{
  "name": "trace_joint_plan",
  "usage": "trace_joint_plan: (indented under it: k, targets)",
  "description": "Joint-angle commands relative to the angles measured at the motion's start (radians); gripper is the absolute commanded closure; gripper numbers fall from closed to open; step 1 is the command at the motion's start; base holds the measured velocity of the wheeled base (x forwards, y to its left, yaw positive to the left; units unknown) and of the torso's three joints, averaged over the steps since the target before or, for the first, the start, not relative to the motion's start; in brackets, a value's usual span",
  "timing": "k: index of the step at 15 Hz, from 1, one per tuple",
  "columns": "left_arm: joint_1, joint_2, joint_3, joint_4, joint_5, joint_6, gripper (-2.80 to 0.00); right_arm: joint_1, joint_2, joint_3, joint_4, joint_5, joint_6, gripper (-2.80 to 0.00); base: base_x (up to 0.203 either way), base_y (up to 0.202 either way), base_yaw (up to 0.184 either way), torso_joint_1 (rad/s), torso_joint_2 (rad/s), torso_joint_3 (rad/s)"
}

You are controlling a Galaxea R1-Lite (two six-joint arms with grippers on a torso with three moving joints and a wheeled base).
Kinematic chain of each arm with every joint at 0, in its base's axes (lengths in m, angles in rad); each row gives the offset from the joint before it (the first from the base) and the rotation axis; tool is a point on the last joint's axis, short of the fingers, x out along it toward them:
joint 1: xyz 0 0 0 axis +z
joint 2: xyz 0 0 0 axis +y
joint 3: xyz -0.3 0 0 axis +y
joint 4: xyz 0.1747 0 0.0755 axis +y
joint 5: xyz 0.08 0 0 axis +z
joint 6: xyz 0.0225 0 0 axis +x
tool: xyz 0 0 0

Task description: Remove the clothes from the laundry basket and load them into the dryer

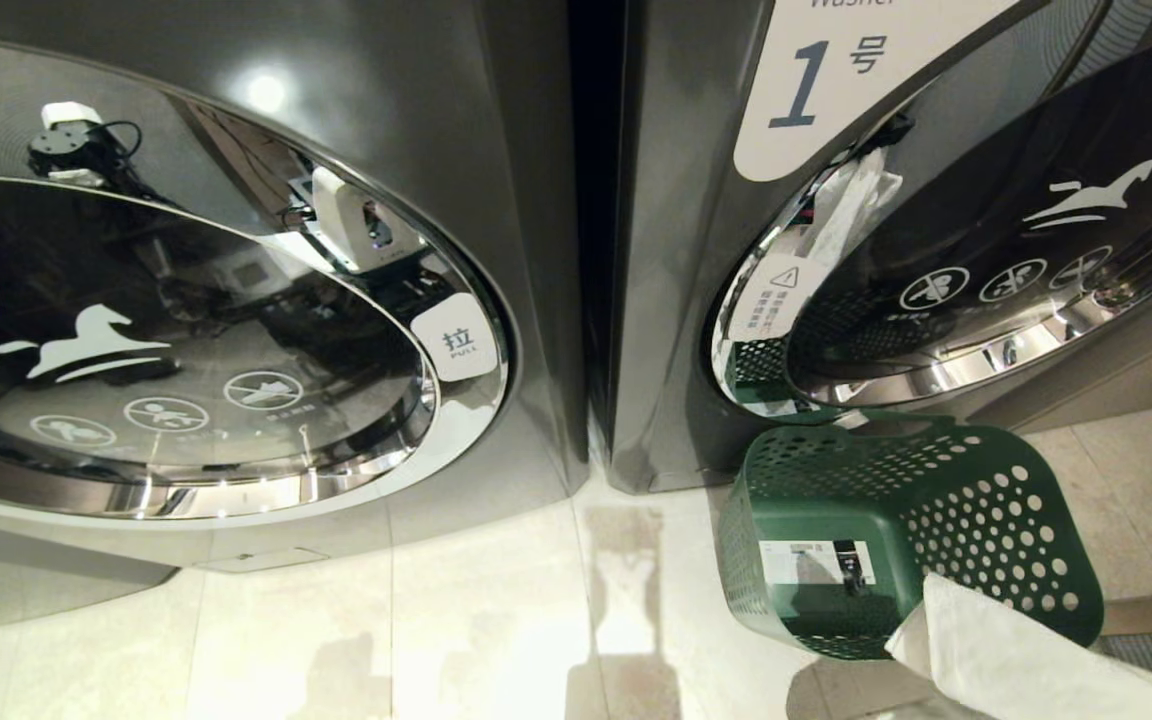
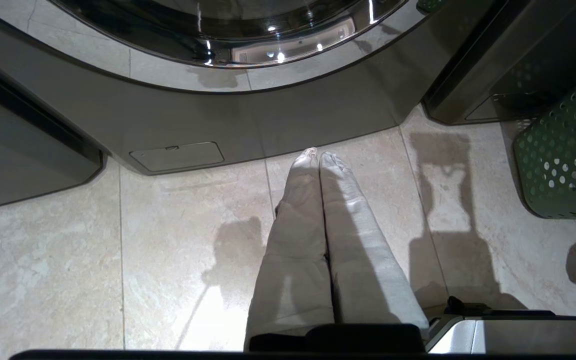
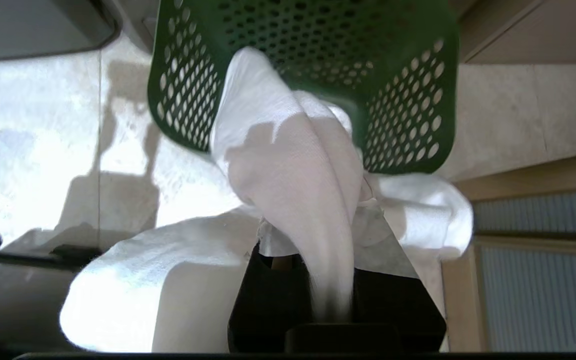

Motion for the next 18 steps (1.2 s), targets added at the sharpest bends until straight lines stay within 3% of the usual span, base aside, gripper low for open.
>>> trace_joint_plan:
  k: [1,5,18]
  targets:
    - [0.0,-0.002,0.002,0.0,0.0,-0.001,0.0,-0.017,-0.059,0.028,0.026,0.011,-0.002,0.0,0.0,0.0,0.0,0.0,0.0,0.0]
    - [0.0,-0.002,0.002,0.0,0.0,-0.001,0.0,0.003,-0.25,0.021,0.056,0.023,0.004,0.0,0.0,0.0,0.0,0.0,0.0,0.0]
    - [0.0,-0.002,0.002,0.0,0.0,-0.001,0.0,0.004,-0.248,0.028,0.036,0.012,0.013,0.0,0.0,0.0,0.0,0.0,0.0,0.0]
